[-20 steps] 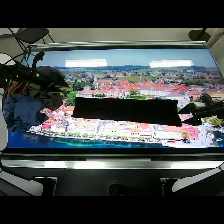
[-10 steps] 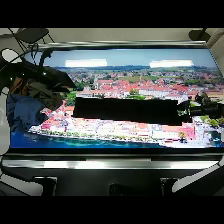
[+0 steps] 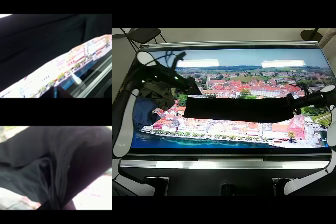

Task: Fold the shirts.

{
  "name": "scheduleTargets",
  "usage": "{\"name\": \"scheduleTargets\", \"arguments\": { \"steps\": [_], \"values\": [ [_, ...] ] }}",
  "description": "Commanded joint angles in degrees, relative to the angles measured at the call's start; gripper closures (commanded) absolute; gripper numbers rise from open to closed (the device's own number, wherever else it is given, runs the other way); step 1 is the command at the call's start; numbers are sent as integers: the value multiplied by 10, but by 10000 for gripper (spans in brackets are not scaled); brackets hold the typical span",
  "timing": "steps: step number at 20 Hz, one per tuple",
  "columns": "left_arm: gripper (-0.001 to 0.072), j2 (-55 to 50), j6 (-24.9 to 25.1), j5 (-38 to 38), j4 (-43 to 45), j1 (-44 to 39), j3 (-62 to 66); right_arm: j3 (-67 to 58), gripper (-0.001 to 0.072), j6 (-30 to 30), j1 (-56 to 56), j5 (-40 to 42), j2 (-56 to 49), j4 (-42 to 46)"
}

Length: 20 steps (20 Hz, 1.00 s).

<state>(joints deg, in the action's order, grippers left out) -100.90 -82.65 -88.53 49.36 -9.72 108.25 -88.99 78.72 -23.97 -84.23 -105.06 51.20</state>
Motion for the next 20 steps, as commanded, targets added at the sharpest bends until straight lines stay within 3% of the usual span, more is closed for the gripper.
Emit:
{"name": "scheduleTargets", "arguments": {
  "steps": [1,5,11,15,20],
  "values": [
    [675,-18,16,107,1,-82,-38,0,671,49,57,10,90,90],
    [675,-73,-15,207,-8,-177,-59,0,671,99,137,-5,199,191],
    [675,-165,-18,298,-169,-233,-58,0,671,174,211,-86,342,220],
    [677,-217,10,301,-332,-267,-55,0,671,214,240,-125,395,216],
    [676,-243,25,306,-387,-329,-55,0,671,240,240,-129,426,216]
  ]
}}
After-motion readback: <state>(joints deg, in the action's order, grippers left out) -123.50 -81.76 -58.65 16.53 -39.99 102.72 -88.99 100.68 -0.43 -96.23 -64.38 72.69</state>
